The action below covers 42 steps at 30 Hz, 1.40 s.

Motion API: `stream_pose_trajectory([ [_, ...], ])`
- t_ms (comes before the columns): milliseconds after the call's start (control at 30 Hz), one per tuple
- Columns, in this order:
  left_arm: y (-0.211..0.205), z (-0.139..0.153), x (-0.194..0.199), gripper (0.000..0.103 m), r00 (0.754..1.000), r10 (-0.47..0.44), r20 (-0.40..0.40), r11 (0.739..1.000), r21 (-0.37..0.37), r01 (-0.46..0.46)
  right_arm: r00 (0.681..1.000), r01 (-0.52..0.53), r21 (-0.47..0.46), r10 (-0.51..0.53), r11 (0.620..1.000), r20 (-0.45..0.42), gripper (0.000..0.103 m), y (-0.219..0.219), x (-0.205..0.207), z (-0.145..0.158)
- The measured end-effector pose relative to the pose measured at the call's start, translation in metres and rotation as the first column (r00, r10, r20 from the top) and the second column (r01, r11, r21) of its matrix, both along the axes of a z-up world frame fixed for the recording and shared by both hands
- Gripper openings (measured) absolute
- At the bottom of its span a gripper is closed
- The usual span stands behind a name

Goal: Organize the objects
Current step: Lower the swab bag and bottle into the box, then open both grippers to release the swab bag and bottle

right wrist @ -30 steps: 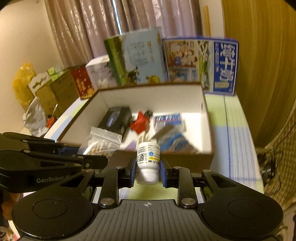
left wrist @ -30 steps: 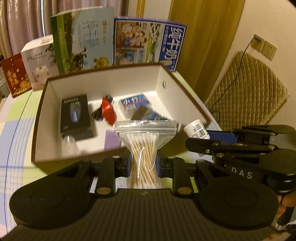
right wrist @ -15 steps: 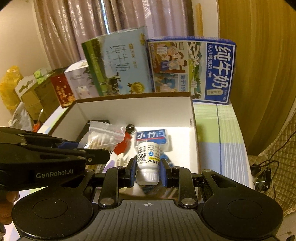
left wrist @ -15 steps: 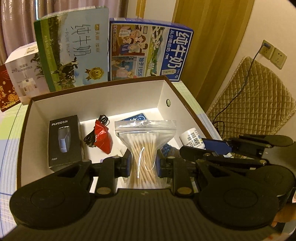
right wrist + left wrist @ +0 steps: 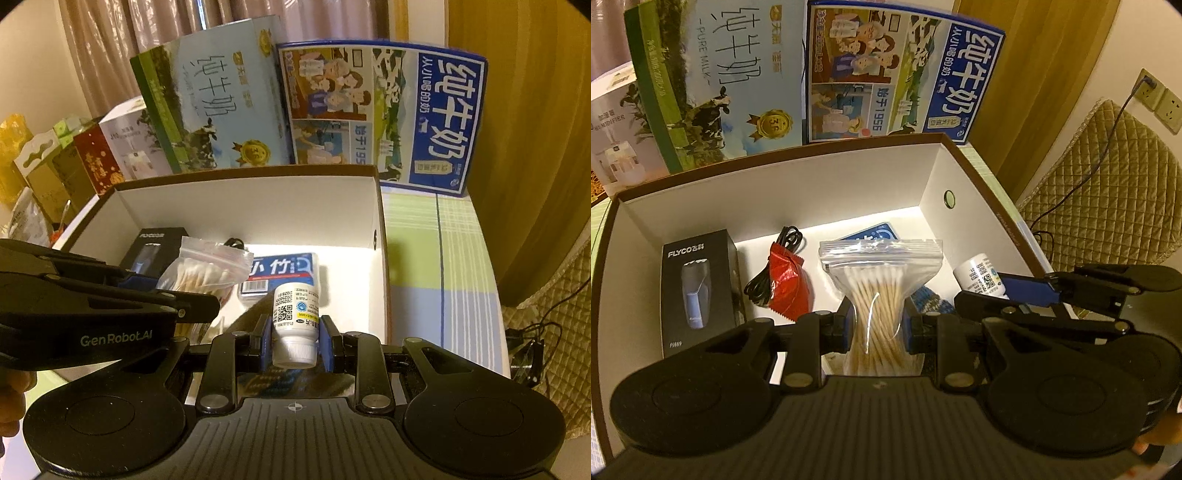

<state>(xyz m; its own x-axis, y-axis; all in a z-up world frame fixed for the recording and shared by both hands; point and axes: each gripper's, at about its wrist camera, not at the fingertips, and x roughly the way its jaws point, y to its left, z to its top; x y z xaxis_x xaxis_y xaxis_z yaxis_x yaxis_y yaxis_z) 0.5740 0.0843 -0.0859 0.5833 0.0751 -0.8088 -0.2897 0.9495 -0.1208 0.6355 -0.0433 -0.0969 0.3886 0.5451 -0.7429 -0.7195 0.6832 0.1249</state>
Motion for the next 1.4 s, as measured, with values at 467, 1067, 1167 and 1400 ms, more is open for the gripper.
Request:
stream_pose_trajectory([
  [467,0.013,-0.012,0.028,0.031,0.999,0.023,-0.025,1.0,-0.017,-0.023,1.0,0.013,-0.012,-0.013,1.0,0.001,0.024,0.009,0.022,-0.008],
  [1067,0.041,0.008,0.008,0.079,0.992,0.122,-0.029,0.991,0.058,-0.12,0.998,-0.051,0.014,0.051,0.999,0.024,0.025,0.027,0.019,-0.002],
  [1167,0.045,0.013,0.003,0.084,0.989,0.145,-0.026,0.988,0.061,-0.143,0.998,-0.045,0.021,0.044,0.999,0.034,0.059,0.029,0.018,0.0],
  [1400,0.047,0.025,-0.017,0.093,0.984,0.179,-0.018,0.982,0.06,-0.177,0.998,-0.043,0.041,0.042,0.998,0.039,0.07,0.015,0.008,0.006],
])
